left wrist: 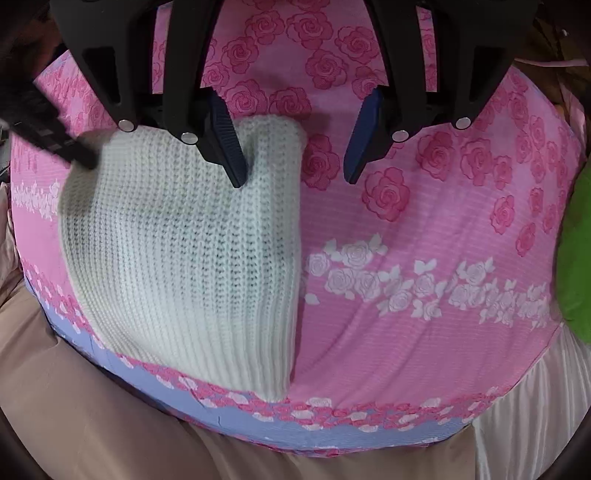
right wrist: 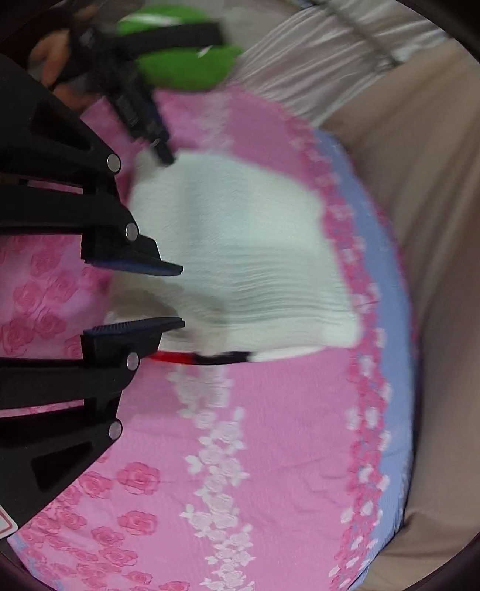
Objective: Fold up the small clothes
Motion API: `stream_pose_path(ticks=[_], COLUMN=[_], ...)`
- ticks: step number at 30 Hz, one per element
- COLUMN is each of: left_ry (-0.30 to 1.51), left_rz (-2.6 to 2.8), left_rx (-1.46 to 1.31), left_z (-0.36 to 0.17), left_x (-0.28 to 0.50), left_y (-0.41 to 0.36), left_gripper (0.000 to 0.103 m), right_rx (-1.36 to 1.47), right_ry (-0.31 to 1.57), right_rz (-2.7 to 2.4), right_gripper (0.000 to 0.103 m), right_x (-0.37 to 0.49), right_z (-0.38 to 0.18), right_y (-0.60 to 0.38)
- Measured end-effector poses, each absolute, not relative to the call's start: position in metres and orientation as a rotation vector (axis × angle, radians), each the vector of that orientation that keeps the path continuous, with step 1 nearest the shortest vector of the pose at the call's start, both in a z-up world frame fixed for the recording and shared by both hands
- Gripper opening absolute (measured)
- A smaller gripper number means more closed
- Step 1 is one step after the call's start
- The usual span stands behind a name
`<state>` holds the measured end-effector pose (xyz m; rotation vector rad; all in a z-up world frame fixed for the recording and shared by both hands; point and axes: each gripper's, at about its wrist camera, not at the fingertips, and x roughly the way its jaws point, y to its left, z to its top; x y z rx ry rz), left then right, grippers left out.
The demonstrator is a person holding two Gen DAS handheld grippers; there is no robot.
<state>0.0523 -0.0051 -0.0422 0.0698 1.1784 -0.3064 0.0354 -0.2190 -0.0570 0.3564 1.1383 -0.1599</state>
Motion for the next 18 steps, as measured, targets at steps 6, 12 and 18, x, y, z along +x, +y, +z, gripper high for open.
stream_pose_path(ticks=[6,12,18], left_ry=[1.152,1.157,1.108], left_rz=[-0.309,-0.301,-0.299], left_rx=[0.097,0.121,0.105], left_z=[-0.034,-0.037,-0.016], left_x=[0.048,0.043,0.030], left_y=[-0.003,-0.001,0.001], left_gripper=[0.055,0.055,0.055], right_rx=[0.412,0.303,0.347], right_ry=[1.059,1.145,1.024], right_rz=[-0.178,-0.233,-0.261], right_gripper=[0.013,0.013,0.020], right_x=[0.017,0.021,-0.007], right_z=[-0.040,-0.080,-0.024], right_y=[-0.218,-0.211,-0.203])
